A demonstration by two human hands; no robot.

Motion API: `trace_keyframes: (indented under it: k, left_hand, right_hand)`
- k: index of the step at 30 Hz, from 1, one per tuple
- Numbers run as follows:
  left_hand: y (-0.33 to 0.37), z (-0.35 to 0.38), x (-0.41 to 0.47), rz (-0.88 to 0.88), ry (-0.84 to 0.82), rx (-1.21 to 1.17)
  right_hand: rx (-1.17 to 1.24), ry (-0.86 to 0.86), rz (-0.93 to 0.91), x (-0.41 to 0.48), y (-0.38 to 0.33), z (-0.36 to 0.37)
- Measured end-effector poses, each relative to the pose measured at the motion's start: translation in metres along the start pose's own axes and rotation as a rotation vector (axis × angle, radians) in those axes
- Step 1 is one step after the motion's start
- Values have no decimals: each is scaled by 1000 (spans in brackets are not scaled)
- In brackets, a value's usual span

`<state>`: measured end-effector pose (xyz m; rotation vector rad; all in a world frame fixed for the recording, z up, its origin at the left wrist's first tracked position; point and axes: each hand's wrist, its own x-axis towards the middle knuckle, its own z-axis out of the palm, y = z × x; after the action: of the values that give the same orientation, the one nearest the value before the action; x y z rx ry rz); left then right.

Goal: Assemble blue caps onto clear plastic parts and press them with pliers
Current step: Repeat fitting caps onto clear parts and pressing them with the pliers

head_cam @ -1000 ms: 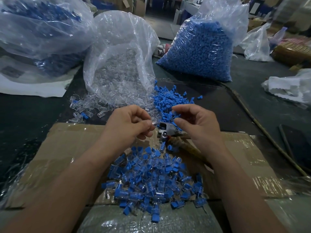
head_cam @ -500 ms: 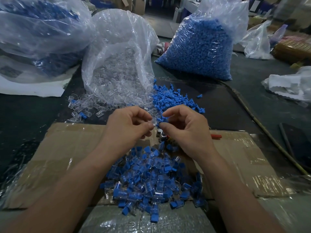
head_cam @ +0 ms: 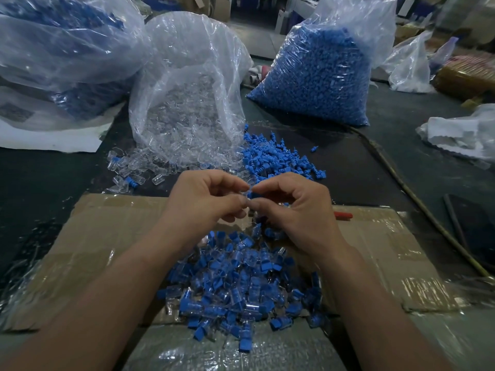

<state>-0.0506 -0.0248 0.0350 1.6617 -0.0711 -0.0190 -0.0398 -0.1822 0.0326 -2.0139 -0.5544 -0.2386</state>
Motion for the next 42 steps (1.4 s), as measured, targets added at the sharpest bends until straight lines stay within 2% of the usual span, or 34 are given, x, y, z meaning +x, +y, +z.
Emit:
trace_keyframes:
  k: [6, 15, 22, 35, 42]
  left_hand:
    - [2, -2, 1, -97, -88, -153]
    - [1, -4, 1, -111, -98, -203]
    - [-1, -3, 3, -105, -68, -178]
    - [2, -9, 2, -157, -156, -280]
    - [2, -9, 2, -150, -148, -242]
  right_hand:
    - [191, -9, 16, -1, 1, 4]
    - [247, 8, -48, -2, 3, 5]
    - [211, -54, -83, -3, 4, 4]
    - [41, 28, -125, -3, 8, 1]
    - [-14, 27, -183, -3, 8, 1]
